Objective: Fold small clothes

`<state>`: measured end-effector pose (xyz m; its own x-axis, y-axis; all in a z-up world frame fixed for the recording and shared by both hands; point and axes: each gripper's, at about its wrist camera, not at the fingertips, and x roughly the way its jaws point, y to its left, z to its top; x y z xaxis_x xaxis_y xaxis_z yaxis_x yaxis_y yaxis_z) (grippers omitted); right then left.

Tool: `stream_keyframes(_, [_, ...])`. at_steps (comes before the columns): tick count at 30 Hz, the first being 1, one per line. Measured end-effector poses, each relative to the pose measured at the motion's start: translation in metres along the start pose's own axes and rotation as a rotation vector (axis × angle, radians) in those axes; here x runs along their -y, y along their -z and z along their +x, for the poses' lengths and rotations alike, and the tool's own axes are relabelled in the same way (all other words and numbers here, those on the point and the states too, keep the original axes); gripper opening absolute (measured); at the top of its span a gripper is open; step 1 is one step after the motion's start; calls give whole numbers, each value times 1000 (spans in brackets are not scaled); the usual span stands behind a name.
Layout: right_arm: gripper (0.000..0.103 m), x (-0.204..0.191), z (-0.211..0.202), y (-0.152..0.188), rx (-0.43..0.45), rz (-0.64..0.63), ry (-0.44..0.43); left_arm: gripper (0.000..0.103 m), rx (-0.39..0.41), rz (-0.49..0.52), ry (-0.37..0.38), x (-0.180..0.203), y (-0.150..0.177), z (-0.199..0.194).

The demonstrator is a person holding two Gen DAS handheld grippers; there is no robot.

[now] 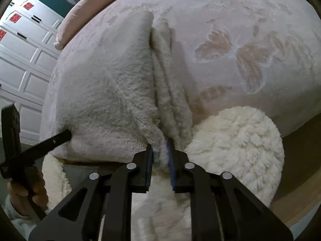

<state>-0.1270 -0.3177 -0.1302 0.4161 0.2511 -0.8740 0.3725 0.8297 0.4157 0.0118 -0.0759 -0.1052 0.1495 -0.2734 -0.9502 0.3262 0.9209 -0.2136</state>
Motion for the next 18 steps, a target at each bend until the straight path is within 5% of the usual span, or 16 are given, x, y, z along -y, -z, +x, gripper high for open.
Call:
stream_keyframes(5, [23, -26, -43, -9, 124, -27, 125, 80, 62, -61, 25, -23, 0, -34])
stream_keyframes(9, [22, -65, -62, -21, 190, -103, -36, 80, 123, -102, -8, -41, 2, -56])
stream_keyframes(13, [22, -135, -11, -31, 111, -289, -132, 80, 158, -132, -12, -49, 0, -69])
stream_keyframes(16, [19, -154, 96, -17, -110, -330, -91, 80, 175, -140, -15, -52, -1, -75])
stream_keyframes(18, [18, -158, 99, -17, -94, -343, -136, 80, 172, -152, -16, -53, -2, -75])
